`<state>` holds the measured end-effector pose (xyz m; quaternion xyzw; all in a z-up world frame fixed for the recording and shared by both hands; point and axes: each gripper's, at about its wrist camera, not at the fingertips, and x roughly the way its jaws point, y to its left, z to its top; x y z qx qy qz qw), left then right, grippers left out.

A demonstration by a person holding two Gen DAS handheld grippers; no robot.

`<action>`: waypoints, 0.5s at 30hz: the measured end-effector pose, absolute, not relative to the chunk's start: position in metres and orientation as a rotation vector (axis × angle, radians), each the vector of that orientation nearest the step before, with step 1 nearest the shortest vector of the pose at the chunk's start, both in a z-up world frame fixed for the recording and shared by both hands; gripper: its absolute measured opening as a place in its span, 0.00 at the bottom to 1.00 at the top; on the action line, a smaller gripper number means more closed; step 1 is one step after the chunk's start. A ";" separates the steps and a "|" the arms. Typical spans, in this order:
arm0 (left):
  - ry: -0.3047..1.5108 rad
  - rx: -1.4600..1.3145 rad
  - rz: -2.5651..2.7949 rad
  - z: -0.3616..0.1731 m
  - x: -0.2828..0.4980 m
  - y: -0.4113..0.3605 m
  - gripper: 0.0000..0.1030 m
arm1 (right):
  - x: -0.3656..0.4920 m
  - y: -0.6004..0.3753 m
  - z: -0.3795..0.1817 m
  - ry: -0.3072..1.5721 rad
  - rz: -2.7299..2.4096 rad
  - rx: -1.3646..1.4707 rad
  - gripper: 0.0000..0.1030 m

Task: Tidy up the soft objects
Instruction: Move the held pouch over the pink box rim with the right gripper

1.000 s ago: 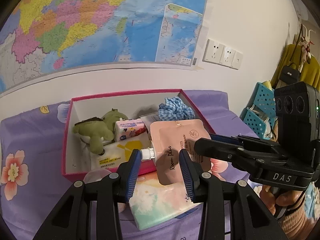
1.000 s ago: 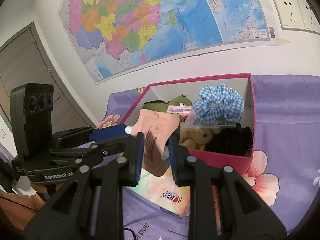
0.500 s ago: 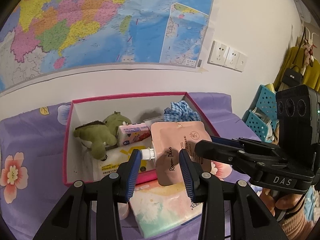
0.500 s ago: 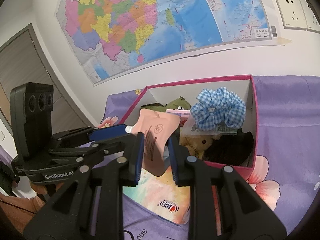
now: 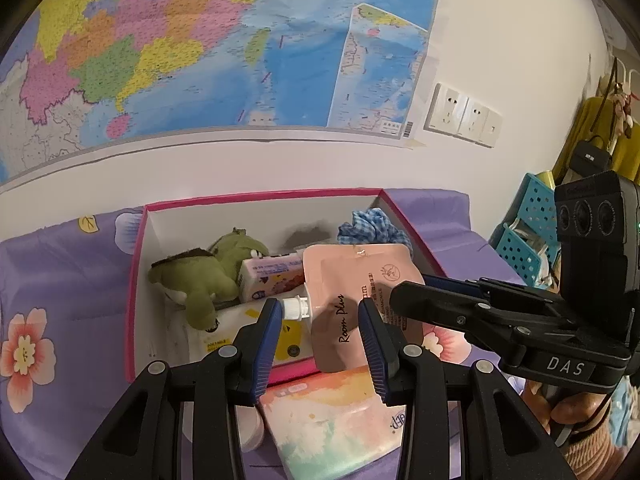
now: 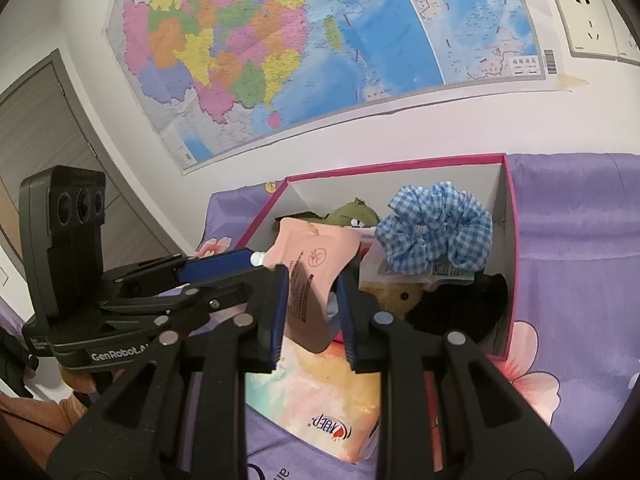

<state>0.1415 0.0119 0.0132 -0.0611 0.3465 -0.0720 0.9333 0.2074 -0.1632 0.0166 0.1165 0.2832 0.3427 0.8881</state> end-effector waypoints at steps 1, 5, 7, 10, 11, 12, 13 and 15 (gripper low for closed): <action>0.710 -0.126 -0.146 0.013 0.143 0.013 0.38 | 0.208 -0.163 0.017 0.593 0.713 0.243 0.26; 0.712 -0.128 -0.141 0.013 0.147 0.014 0.38 | 0.209 -0.162 0.017 0.593 0.709 0.243 0.26; 0.711 -0.129 -0.140 0.013 0.148 0.015 0.38 | 0.210 -0.162 0.017 0.594 0.707 0.244 0.26; 0.712 -0.131 -0.137 0.013 0.151 0.015 0.38 | 0.212 -0.162 0.017 0.597 0.705 0.246 0.26; 0.713 -0.132 -0.135 0.012 0.150 0.015 0.38 | 0.214 -0.162 0.017 0.599 0.704 0.247 0.26; 0.713 -0.132 -0.135 0.012 0.151 0.015 0.38 | 0.215 -0.161 0.017 0.600 0.703 0.247 0.26; 0.714 -0.132 -0.134 0.012 0.152 0.015 0.38 | 0.216 -0.161 0.017 0.601 0.702 0.248 0.26; 0.718 -0.136 -0.132 0.011 0.154 0.016 0.38 | 0.219 -0.160 0.017 0.604 0.701 0.248 0.26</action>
